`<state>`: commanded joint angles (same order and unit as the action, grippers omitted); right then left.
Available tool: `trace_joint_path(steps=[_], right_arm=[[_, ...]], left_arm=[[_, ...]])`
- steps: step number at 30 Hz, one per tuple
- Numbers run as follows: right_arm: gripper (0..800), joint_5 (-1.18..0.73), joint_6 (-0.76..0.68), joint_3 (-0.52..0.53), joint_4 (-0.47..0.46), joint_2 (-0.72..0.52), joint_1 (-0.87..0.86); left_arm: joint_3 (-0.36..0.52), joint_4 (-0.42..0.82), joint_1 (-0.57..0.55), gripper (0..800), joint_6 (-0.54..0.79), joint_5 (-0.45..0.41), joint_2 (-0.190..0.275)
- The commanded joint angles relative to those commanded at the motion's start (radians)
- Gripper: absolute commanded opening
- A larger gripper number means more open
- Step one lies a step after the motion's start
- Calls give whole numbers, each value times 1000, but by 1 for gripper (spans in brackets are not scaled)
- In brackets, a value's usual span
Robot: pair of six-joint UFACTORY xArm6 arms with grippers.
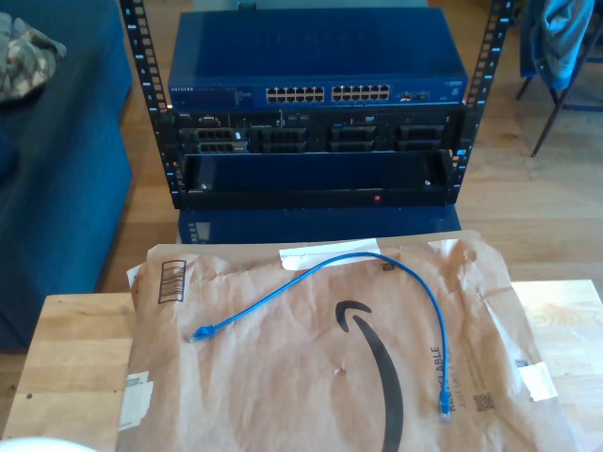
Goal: Grab the cable and plug it in
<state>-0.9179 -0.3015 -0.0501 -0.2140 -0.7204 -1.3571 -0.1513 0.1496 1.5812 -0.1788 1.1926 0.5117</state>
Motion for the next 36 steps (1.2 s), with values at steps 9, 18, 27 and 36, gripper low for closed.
trace_joint_path(steps=[9,18,27,36], right_arm=[[796,-135,-163,-120,6,-81,6],[779,-152,-525,-278,5,11,341],[774,-184,-870,-549,3,305,663],[791,-252,-1097,-675,6,350,1040]], left_arm=[[-219,-6,-38,800,-17,262,28],[-354,-35,-361,800,-302,285,9],[-408,-44,-687,800,-588,284,-44],[-537,-255,-758,800,-677,285,-169]])
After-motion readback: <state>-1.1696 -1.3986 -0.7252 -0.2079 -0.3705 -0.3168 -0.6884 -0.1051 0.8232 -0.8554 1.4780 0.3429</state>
